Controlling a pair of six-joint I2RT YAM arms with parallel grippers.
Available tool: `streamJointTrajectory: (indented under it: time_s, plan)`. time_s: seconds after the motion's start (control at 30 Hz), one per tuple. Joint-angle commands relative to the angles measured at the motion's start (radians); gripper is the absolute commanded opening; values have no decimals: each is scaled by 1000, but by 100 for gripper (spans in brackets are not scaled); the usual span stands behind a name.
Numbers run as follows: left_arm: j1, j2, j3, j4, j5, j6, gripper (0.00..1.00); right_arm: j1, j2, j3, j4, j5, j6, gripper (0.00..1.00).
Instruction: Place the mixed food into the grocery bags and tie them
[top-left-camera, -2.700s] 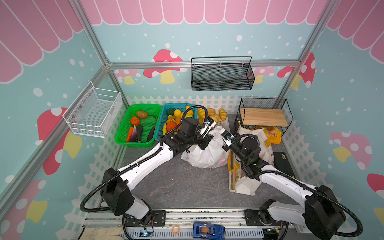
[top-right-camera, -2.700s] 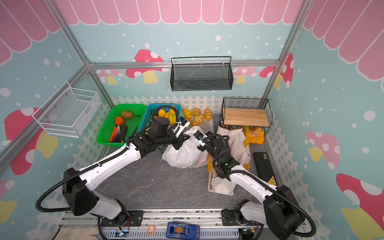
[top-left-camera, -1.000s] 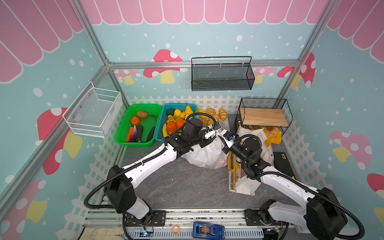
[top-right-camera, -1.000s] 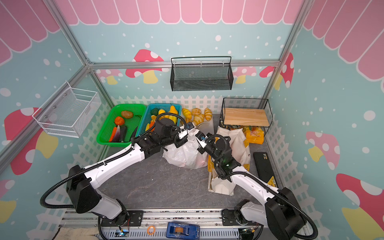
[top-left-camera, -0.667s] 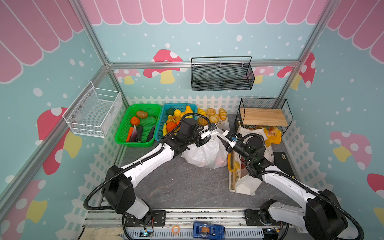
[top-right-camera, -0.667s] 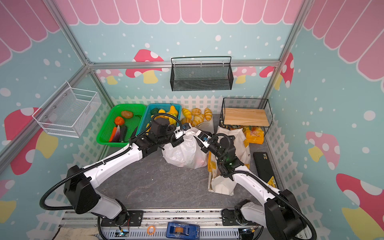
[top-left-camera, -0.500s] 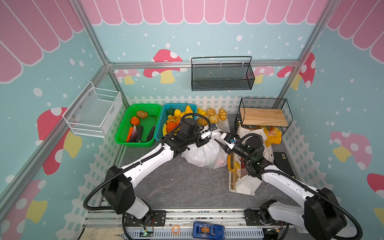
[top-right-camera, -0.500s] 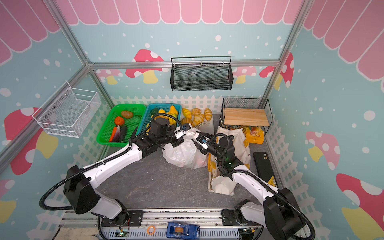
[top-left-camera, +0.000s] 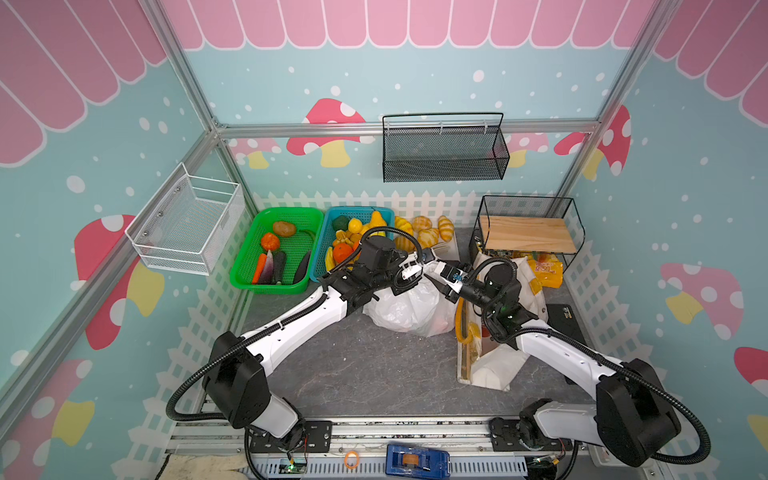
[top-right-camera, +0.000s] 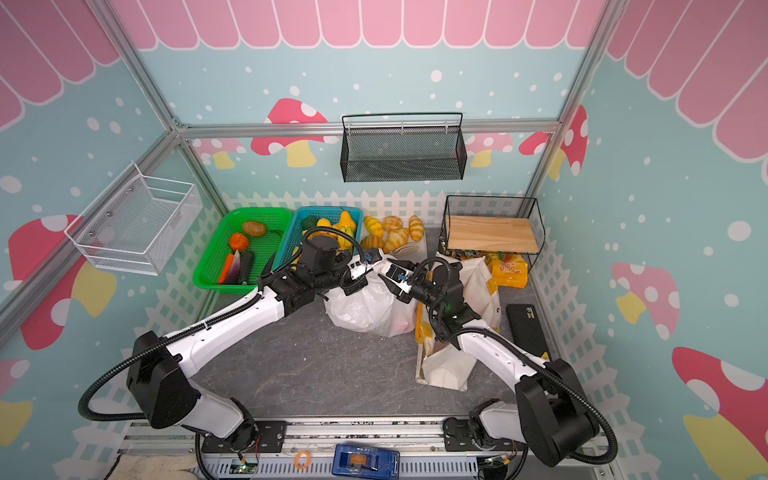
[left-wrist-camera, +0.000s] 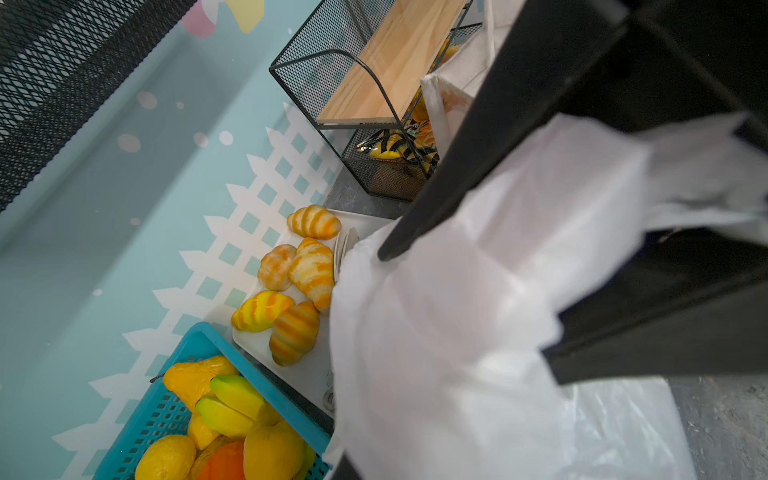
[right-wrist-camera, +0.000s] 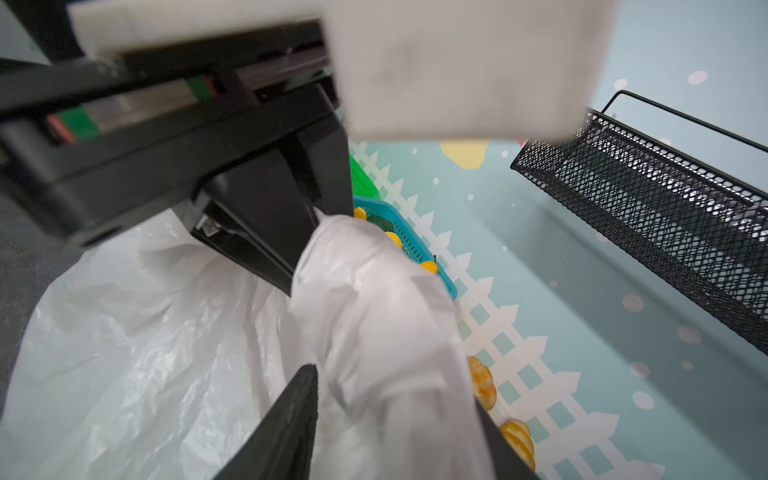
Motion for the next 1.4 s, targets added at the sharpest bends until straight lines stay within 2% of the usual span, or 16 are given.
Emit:
streamJointTrajectory:
  time_s: [0.0, 0.17, 0.33, 0.43, 0.5, 0.83, 0.87, 0.93, 1.1, 1.2, 1.37]
  plan:
    - [-2, -30, 7, -14, 28, 34, 0, -15, 9, 28, -8, -40, -43, 47]
    - [-2, -26, 13, -26, 28, 40, 0, -32, 16, 43, -18, -53, -50, 48]
    - [-3, -23, 14, -30, 31, 40, 0, -37, 33, 65, -31, -130, -46, 55]
    - [-2, -22, 15, -30, 33, 41, 0, -37, 46, 77, -32, -165, -44, 54]
    - [-2, -20, 17, -31, 32, 41, 0, -37, 53, 83, -31, -172, -44, 49]
    - [-2, -21, 18, -32, 24, 26, 0, -37, 65, 79, -14, -156, -32, 3]
    - [-2, -23, 18, -32, 19, 18, 0, -37, 62, 75, -5, -149, -26, 0]
    - [-2, -28, 16, -32, 15, -3, 0, -37, 54, 57, 18, -130, -10, 0]
    - [0, -51, 35, -132, 1, -53, 27, -37, 17, 19, 35, -70, -6, 0]
    - [9, -50, 56, -223, -21, -59, 34, -37, -10, 5, 35, -67, -12, 0]
    - [17, -25, 90, -251, -53, -75, 34, -37, -30, 3, 27, -99, -10, 0]
